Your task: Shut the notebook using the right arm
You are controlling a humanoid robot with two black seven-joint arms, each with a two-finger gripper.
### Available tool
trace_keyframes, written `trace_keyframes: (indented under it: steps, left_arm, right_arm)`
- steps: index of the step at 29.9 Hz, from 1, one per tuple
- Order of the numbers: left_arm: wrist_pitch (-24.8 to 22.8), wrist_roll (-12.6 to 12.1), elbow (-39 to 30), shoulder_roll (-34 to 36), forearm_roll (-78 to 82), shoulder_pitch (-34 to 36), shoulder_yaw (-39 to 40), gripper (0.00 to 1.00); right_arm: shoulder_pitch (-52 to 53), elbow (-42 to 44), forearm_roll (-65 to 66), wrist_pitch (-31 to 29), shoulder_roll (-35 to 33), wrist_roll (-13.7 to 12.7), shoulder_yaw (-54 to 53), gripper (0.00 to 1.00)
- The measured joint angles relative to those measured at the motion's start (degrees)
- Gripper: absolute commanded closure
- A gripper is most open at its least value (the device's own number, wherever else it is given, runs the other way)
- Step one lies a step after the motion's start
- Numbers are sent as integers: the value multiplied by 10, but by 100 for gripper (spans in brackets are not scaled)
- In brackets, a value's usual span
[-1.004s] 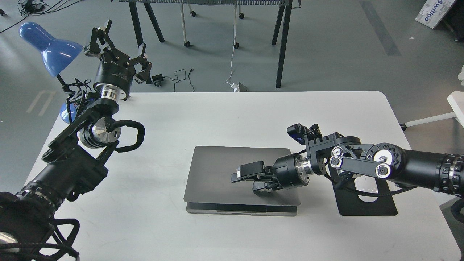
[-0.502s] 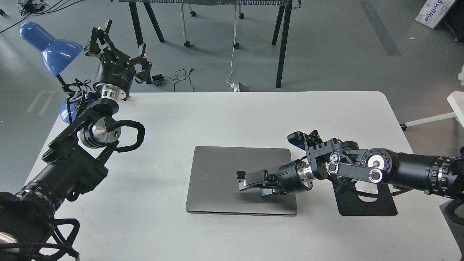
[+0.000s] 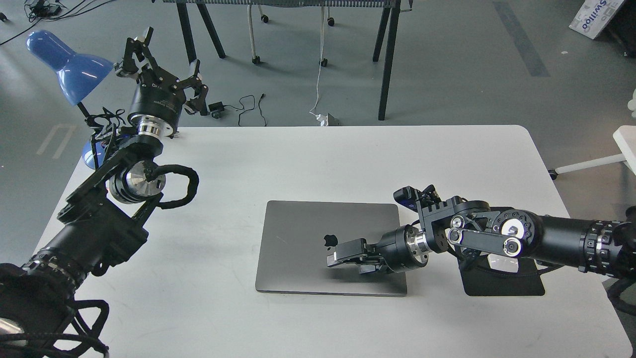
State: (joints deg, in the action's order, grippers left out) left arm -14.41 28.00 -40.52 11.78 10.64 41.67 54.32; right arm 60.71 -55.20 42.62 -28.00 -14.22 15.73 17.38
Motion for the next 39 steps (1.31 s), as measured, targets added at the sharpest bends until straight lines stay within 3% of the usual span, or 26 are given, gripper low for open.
trace_keyframes:
  steps: [5, 20, 30, 39]
  left_arm:
    - [0, 0, 0, 0, 0, 0, 0, 0]
    - [0, 0, 0, 0, 0, 0, 0, 0]
    - [0, 0, 0, -1, 0, 0, 0, 0]
    - [0, 0, 0, -1, 0, 0, 0, 0]
  right_arm:
    - [11, 21, -3, 0, -1, 2, -73, 0]
    - [0, 151, -59, 30, 0, 0, -507, 0]
    - [-19, 159, -258, 51, -3, 6, -595, 0]
    - [-93, 152, -309, 46, 3, 7, -737, 0]
